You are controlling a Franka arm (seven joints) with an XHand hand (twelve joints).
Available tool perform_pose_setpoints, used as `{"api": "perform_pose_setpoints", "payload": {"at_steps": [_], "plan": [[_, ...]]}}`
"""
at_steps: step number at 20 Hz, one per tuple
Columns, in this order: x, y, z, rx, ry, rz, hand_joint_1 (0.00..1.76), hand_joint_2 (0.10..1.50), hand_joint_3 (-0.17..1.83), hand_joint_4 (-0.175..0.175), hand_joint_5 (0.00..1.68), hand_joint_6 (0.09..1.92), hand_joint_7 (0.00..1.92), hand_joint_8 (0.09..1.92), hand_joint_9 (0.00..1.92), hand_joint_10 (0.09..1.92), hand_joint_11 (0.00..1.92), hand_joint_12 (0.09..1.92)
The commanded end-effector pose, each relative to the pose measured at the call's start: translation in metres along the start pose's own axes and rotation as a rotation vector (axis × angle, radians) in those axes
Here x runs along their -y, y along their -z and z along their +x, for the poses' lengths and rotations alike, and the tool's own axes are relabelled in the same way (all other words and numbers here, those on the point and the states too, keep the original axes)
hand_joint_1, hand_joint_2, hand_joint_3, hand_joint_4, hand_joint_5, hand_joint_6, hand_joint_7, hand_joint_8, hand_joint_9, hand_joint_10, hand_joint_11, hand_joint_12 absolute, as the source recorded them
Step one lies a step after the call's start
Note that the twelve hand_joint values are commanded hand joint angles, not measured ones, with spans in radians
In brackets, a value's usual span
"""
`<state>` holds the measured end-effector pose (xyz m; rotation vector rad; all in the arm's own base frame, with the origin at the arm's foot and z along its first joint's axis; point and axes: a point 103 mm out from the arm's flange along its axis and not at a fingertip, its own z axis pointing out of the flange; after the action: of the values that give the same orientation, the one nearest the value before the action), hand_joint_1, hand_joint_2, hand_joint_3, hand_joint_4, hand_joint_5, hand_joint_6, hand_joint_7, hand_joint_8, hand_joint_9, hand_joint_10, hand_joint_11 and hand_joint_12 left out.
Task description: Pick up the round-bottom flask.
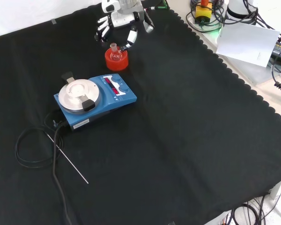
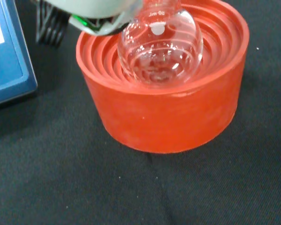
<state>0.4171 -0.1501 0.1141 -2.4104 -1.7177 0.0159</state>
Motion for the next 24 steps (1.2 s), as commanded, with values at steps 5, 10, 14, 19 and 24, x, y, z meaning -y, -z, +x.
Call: {"api": "perform_pose_setpoints", "payload": {"at_steps": [5, 10, 14, 19, 24], "plan": [[-0.005, 0.000, -0.016, -0.019, -0.004, 0.006, 0.96, 0.62, 0.71, -0.078, 0.71, 0.70, 0.29, 0.72, 0.48, 0.71, 0.14, 1.41], [-0.005, 0.000, -0.014, -0.015, -0.010, 0.004, 0.96, 0.62, 0.71, -0.095, 0.79, 0.74, 0.29, 0.72, 0.49, 0.71, 0.15, 1.40], [-0.006, 0.000, -0.016, -0.016, -0.006, 0.005, 0.97, 0.63, 0.71, -0.101, 0.80, 0.75, 0.29, 0.72, 0.49, 0.71, 0.16, 1.40], [-0.007, 0.001, -0.015, -0.010, -0.001, -0.001, 0.97, 0.63, 0.71, -0.104, 0.80, 0.76, 0.29, 0.72, 0.49, 0.71, 0.16, 1.40], [-0.007, -0.001, 0.003, 0.008, 0.013, -0.005, 0.97, 0.63, 0.71, -0.106, 0.80, 0.76, 0.30, 0.72, 0.50, 0.71, 0.16, 1.40]]}}
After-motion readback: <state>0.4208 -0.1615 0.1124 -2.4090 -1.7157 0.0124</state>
